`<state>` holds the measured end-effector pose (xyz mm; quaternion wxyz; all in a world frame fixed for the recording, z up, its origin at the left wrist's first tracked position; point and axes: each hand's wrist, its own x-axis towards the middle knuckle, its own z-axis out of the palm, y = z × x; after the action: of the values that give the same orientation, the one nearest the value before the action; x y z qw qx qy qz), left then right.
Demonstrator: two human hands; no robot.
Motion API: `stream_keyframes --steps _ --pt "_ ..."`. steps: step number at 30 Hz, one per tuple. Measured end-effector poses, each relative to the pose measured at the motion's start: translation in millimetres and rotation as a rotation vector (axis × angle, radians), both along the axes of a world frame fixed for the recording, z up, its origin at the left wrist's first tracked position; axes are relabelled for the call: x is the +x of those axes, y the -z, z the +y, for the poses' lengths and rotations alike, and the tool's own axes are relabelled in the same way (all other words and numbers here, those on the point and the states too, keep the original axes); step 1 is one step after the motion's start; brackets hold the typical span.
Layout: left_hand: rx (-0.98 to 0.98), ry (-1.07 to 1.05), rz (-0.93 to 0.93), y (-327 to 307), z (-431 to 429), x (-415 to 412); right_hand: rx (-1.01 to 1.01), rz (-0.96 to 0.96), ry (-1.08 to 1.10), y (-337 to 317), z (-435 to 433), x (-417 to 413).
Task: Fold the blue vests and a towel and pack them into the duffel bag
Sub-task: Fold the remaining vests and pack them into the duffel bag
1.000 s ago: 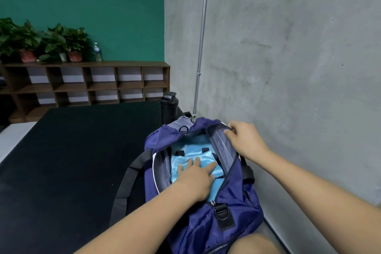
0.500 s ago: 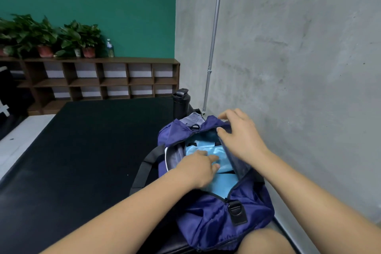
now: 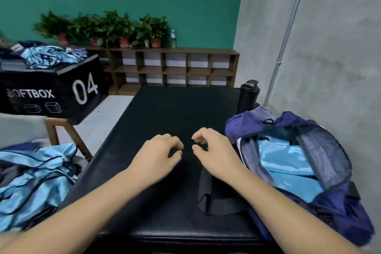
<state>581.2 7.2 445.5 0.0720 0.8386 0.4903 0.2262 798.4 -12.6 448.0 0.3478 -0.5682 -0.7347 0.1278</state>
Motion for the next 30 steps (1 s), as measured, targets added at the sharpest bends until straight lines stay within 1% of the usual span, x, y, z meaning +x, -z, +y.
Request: stream_keyframes --steps 4,9,11,14,18,21,27,30 --pt "-0.029 -0.137 0.013 6 7 -73 -0.080 -0.037 -0.086 27 7 -42" --pt "-0.072 -0.330 0.027 10 11 -151 -0.148 -0.117 -0.169 60 12 -70" --pt "-0.083 -0.434 0.016 14 20 -179 -0.159 -0.147 -0.202 68 14 -77" --pt "-0.155 -0.601 -0.025 24 35 -218 -0.191 -0.199 -0.227 75 14 -79" --pt "-0.217 -0.744 -0.028 40 55 -259 -0.202 -0.249 -0.226 84 15 -69" --pt "-0.243 -0.816 0.054 59 67 -290 -0.173 -0.274 -0.229 88 15 -65" --pt "-0.332 -0.844 0.223 97 91 -338 -0.132 -0.303 -0.243 90 16 -63" --pt "-0.357 -0.869 0.333 106 100 -345 -0.125 -0.317 -0.246 91 16 -62"
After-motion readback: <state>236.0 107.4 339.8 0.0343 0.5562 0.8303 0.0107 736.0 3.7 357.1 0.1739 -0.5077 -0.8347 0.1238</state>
